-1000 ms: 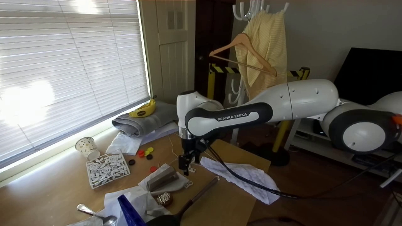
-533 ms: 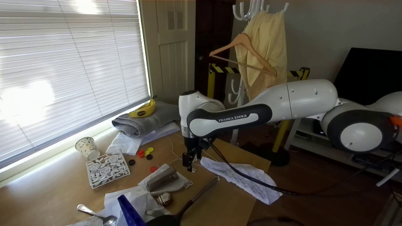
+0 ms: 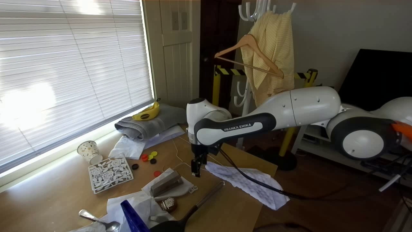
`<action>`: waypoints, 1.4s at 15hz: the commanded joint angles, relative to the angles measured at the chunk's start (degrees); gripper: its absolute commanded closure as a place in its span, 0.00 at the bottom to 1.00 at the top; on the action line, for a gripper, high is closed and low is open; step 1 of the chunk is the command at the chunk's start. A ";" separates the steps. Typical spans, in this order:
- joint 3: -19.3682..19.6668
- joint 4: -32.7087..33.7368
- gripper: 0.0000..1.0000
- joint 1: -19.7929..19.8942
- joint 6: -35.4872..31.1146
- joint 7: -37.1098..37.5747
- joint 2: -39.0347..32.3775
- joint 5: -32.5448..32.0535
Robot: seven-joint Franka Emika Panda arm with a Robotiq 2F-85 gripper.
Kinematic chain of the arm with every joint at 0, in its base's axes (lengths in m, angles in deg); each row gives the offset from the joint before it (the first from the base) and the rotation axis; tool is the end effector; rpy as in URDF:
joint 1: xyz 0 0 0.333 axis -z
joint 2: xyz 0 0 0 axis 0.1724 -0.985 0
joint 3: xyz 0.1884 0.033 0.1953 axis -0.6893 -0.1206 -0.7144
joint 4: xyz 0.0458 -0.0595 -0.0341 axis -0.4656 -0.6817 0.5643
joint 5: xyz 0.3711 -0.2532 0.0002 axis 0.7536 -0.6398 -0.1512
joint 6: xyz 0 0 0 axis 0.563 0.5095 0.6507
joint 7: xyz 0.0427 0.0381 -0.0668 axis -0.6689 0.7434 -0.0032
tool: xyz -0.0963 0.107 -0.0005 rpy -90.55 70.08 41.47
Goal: Pick up the clothing hanger on the table and hang it on the coat rack
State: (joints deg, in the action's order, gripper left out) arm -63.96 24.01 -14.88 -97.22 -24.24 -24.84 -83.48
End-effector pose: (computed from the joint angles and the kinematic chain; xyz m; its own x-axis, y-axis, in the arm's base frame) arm 0.6823 0.4004 0.0884 0.8093 0.5783 -0.1032 0.5759 -0.8157 -0.0545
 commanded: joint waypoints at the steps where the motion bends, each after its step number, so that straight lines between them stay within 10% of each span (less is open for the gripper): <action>1: 0.07 -1.28 0.34 0.40 -3.02 -2.07 0.11 -0.55; 10: 0.37 -2.22 0.98 0.55 -5.78 -2.52 0.75 -0.21; 21: 0.17 -4.37 0.99 2.02 -9.82 1.23 5.09 0.99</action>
State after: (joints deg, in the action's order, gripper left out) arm -63.46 24.00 -13.97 -103.44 -25.49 -24.38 -83.46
